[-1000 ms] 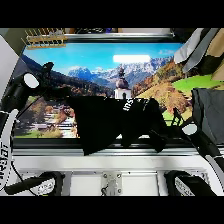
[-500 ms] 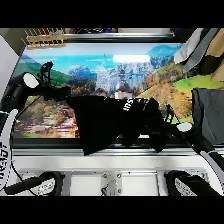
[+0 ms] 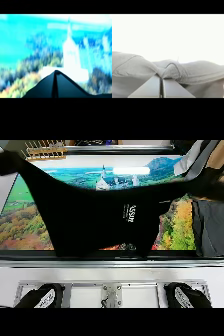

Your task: Fold the clothes and pants, and hang the long-sleeved shirts on hangers.

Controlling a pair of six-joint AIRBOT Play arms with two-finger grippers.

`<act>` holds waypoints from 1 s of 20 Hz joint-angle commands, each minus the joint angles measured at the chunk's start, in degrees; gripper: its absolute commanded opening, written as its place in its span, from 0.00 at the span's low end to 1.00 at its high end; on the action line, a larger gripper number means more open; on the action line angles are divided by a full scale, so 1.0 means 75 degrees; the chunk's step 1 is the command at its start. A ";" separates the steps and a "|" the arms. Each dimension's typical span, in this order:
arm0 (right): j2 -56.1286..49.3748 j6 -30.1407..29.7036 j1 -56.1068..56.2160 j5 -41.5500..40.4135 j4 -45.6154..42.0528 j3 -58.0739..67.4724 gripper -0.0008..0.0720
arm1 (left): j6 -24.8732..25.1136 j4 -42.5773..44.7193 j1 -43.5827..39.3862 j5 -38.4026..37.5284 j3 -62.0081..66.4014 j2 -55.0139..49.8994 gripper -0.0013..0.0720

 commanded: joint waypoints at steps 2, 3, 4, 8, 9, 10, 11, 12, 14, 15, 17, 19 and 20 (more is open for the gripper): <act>0.0472 0.0204 -0.0446 -0.0583 -0.0224 0.3008 0.03 | 0.0012 0.0076 0.0020 0.0210 0.1317 0.1513 0.02; 0.0609 0.0213 -0.0446 -0.0909 -0.0256 0.3296 0.03 | 0.0015 0.0076 0.0020 0.0347 0.1454 0.1839 0.02; 0.0752 0.0213 -0.0446 -0.1212 -0.0256 0.3459 0.03 | 0.0012 0.0085 0.0023 0.0530 0.1515 0.2165 0.02; 0.1335 0.0265 -0.0446 -0.2133 -0.0256 0.3532 0.03 | 0.0012 0.0096 0.0029 0.1256 0.1518 0.3075 0.02; 0.1434 0.0312 -0.0446 -0.2226 -0.0256 0.3535 0.03 | 0.0015 0.0105 0.0029 0.1390 0.1518 0.3185 0.02; 0.1501 0.0443 -0.0446 -0.2264 -0.0256 0.3535 0.03 | 0.0015 0.0108 0.0029 0.1457 0.1521 0.3209 0.02; 0.1542 0.0463 -0.0446 -0.2282 -0.0256 0.3535 0.03 | 0.0015 0.0122 0.0029 0.1472 0.1521 0.3156 0.02; 0.1547 0.0545 -0.0446 -0.2282 -0.0256 0.3532 0.03 | 0.0012 0.0254 0.0029 0.1440 0.1521 0.3019 0.02; 0.1483 0.0801 -0.0446 -0.2238 -0.0262 0.3532 0.03 | 0.0006 0.0629 0.0032 0.1247 0.1521 0.2544 0.02; 0.1376 0.0979 -0.0446 -0.2133 -0.0277 0.3532 0.03 | -0.0050 0.0854 0.0029 0.1099 0.1518 0.2226 0.02; 0.0988 0.1352 -0.0440 -0.1577 -0.0283 0.3532 0.03 | -0.0175 0.1107 0.0029 0.0705 0.1518 0.1323 0.02; 0.0251 0.1667 -0.0428 -0.0697 -0.0280 0.3526 0.03 | -0.0175 0.1096 0.0029 0.0268 0.1515 0.0221 0.02; -0.0230 0.1722 -0.0402 -0.0204 -0.0286 0.3526 0.03 | -0.0175 0.1075 0.0029 0.0087 0.1515 -0.0353 0.02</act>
